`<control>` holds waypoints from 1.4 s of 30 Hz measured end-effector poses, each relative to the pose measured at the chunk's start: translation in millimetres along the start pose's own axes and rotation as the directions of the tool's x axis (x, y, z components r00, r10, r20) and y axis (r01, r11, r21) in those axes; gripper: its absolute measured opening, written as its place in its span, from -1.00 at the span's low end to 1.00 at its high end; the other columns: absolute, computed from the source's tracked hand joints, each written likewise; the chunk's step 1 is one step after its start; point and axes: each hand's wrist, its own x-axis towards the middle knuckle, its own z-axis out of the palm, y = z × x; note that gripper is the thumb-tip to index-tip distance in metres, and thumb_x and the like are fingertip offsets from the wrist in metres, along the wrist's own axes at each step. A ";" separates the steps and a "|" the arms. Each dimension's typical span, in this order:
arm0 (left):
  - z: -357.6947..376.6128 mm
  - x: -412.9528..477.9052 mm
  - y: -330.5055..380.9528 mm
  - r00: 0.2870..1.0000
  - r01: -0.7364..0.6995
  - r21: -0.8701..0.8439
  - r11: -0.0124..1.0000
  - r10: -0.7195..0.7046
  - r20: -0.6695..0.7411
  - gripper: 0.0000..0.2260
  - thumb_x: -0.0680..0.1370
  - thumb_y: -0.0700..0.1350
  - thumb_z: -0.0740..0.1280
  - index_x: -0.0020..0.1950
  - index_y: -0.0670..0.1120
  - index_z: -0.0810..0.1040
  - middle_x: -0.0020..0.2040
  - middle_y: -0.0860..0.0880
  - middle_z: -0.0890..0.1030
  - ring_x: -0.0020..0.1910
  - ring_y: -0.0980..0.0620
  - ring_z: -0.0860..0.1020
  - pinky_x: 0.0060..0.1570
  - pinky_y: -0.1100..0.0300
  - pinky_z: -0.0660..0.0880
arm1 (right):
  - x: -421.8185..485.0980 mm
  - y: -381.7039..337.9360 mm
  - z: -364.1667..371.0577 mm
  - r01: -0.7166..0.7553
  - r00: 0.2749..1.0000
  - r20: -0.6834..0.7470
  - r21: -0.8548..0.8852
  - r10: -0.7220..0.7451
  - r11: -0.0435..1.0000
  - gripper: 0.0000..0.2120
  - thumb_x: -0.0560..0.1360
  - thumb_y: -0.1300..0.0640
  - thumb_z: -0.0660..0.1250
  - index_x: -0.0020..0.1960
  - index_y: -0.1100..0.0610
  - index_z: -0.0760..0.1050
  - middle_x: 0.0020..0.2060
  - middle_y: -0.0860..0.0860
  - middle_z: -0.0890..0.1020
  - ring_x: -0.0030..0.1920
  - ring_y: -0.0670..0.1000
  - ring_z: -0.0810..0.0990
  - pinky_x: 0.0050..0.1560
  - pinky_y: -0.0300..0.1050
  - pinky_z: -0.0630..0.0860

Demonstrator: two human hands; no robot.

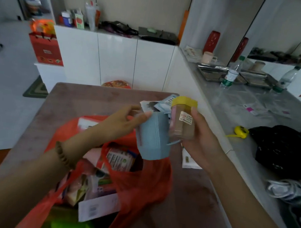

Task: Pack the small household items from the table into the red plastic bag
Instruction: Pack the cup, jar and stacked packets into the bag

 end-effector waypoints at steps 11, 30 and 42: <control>-34.7 -128.7 -70.7 0.993 0.000 -0.134 0.991 -0.015 -0.117 -0.67 0.55 0.14 0.20 0.26 0.05 0.44 0.16 0.19 0.55 0.01 0.44 0.53 -0.11 0.52 0.45 | -41.2 61.7 66.3 -0.056 0.998 0.018 0.064 0.055 0.996 -0.50 0.23 -0.06 0.49 0.11 0.14 0.59 -0.07 0.01 0.69 -0.09 -0.08 0.66 -0.15 -0.22 0.58; -63.0 -161.9 -139.8 0.899 0.168 -0.389 0.906 -0.302 -0.317 -0.69 0.33 -0.05 0.53 0.02 -0.04 0.57 -0.01 -0.07 0.67 -0.20 0.10 0.66 -0.35 0.32 0.57 | -73.1 151.6 74.4 -0.269 0.918 0.042 -0.664 0.394 0.698 -0.71 0.48 0.12 0.37 0.19 0.13 0.54 0.11 0.02 0.65 0.14 -0.06 0.60 0.14 -0.24 0.51; -54.4 -176.4 -131.4 0.911 0.160 -0.447 0.880 -0.306 -0.276 -0.78 0.44 -0.06 0.43 0.03 0.04 0.48 -0.06 0.04 0.60 -0.11 0.12 0.58 -0.42 0.41 0.52 | -58.9 190.5 44.0 -0.028 0.997 -0.039 -0.985 -0.060 0.171 -0.57 0.27 0.02 0.55 -0.10 0.08 0.33 -0.31 0.05 0.55 -0.35 0.00 0.50 -0.33 -0.03 0.42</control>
